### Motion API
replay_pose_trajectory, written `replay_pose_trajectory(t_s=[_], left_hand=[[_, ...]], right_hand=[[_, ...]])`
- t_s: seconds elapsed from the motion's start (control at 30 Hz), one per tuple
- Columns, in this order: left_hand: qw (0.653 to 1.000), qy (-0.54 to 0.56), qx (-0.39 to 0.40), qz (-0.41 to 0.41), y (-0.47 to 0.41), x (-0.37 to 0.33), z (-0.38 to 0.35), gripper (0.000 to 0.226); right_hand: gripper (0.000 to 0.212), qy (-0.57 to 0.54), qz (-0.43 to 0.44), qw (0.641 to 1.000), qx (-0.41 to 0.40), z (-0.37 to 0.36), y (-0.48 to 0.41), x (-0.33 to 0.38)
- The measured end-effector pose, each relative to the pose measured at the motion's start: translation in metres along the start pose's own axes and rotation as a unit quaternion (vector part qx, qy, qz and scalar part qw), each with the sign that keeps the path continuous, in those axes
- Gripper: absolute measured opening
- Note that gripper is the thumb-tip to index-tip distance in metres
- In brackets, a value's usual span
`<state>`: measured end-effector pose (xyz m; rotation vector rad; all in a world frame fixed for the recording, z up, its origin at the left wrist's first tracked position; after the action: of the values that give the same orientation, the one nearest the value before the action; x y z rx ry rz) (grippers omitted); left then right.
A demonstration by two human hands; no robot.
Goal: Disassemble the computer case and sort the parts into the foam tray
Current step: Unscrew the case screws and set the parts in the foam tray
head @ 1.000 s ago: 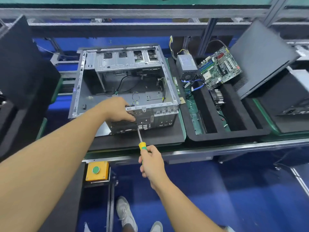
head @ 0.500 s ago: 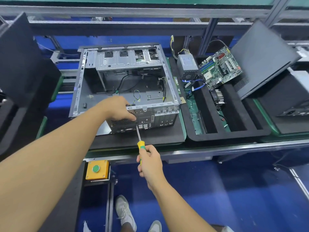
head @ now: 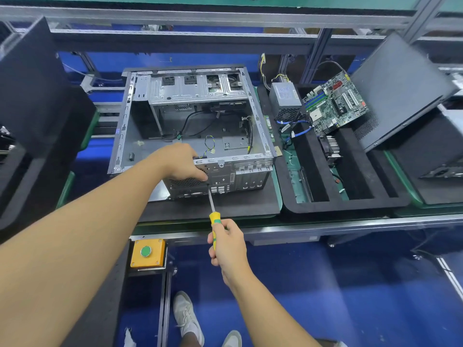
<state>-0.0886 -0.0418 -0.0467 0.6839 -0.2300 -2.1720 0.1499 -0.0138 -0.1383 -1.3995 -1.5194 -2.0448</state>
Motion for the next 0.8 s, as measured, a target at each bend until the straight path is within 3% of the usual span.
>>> replay_pose_trajectory(t_s=[0.17,0.33,0.47,0.57,0.63,0.73,0.8], left_hand=[[1.0,-0.005,-0.004,0.003,0.0,-0.001,0.0,0.042],[1.0,-0.014,-0.009,0.005,0.0,-0.001,0.001,0.042],[1.0,-0.023,-0.015,0.0,0.001,-0.002,0.001,0.044],[1.0,-0.021,-0.019,-0.005,0.0,-0.002,0.001,0.043],[1.0,-0.022,-0.021,-0.008,0.0,-0.001,0.0,0.043],[1.0,-0.016,-0.021,-0.009,-0.002,0.0,0.001,0.046],[0.999,-0.021,-0.024,-0.013,-0.002,0.0,0.001,0.047]], right_hand=[[0.022,-0.148,-0.068,0.985,0.058,-0.001,-0.005,-0.007],[0.018,-0.394,-0.136,0.885,0.209,-0.026,0.001,-0.006],[0.022,-0.448,-0.145,0.843,0.259,-0.035,-0.001,-0.009],[0.023,-0.43,-0.14,0.86,0.238,-0.032,-0.005,-0.015],[0.02,-0.358,-0.113,0.908,0.188,-0.028,-0.007,-0.015],[0.004,-0.112,-0.023,0.993,0.021,-0.023,-0.008,-0.009],[0.011,0.038,0.024,0.995,-0.087,-0.023,-0.002,0.001]])
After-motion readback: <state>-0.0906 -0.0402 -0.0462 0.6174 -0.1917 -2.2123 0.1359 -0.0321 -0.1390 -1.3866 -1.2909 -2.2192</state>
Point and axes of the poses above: each hand's wrist, its own y-axis away from the middle knuckle, its own z-axis out of the back of the hand, x = y × z, the point moved 6 cm from there along -y, towards the middle knuckle, and after that the axes turned 8 degrees about y, right-handed, at the moved point
